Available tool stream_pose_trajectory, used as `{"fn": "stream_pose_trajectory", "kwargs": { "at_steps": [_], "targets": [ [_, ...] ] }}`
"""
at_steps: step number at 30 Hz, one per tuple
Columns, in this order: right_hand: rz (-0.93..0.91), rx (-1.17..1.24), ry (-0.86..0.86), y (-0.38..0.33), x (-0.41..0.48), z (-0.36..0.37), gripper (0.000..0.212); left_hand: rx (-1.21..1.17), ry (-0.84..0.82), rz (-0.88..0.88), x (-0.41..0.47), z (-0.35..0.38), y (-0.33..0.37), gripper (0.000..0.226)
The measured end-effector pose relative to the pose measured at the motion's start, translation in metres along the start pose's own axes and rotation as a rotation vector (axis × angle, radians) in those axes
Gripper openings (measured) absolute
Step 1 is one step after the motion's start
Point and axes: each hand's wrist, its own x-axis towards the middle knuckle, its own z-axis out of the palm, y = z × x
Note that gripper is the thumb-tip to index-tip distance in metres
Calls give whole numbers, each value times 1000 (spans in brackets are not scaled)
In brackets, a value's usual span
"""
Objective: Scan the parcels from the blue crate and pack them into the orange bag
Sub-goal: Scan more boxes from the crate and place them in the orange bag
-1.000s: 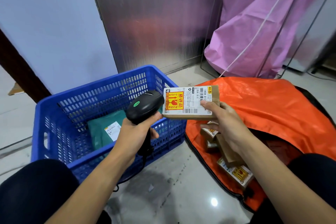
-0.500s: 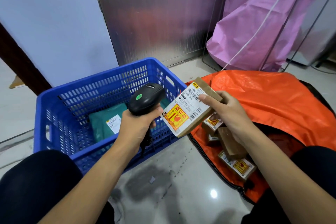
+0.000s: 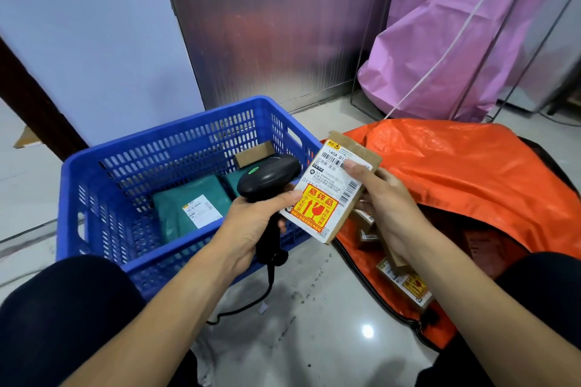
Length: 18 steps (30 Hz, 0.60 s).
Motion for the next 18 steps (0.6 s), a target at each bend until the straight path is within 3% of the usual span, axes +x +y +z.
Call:
{"fn": "stream_pose_trajectory", "kwargs": {
  "at_steps": [4, 7, 13, 18],
  "targets": [
    [99, 158, -127, 12, -12, 21, 43, -79, 28, 23, 0, 3, -3, 26],
    [100, 143, -175, 14, -13, 27, 47, -68, 38, 33, 1, 2, -2, 27],
    [-80, -63, -28, 1, -1, 10, 43, -119, 114, 63, 3, 0, 1, 26],
    [-135, -187, 53, -6, 11, -15, 47, -104, 42, 125, 0, 0, 4, 12]
  ]
}}
